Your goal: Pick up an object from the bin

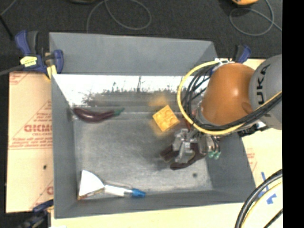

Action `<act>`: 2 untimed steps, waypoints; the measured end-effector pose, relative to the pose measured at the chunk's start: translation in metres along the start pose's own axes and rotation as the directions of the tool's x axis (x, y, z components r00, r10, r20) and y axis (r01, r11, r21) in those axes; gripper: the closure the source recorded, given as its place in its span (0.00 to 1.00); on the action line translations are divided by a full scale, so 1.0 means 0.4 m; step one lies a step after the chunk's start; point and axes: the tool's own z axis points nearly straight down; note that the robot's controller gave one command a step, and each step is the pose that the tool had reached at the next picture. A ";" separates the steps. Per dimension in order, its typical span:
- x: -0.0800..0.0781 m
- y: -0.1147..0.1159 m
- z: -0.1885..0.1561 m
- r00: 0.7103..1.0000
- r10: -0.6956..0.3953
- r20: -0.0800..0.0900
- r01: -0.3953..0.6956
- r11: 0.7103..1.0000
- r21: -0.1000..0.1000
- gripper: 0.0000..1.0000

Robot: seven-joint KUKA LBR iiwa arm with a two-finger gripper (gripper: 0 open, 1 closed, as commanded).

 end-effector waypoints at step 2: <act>0.037 0.054 -0.508 0.997 -0.080 0.005 0.080 0.997 0.001 1.00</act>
Offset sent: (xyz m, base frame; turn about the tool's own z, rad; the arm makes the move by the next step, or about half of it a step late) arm -0.0164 0.0239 0.2015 -0.0777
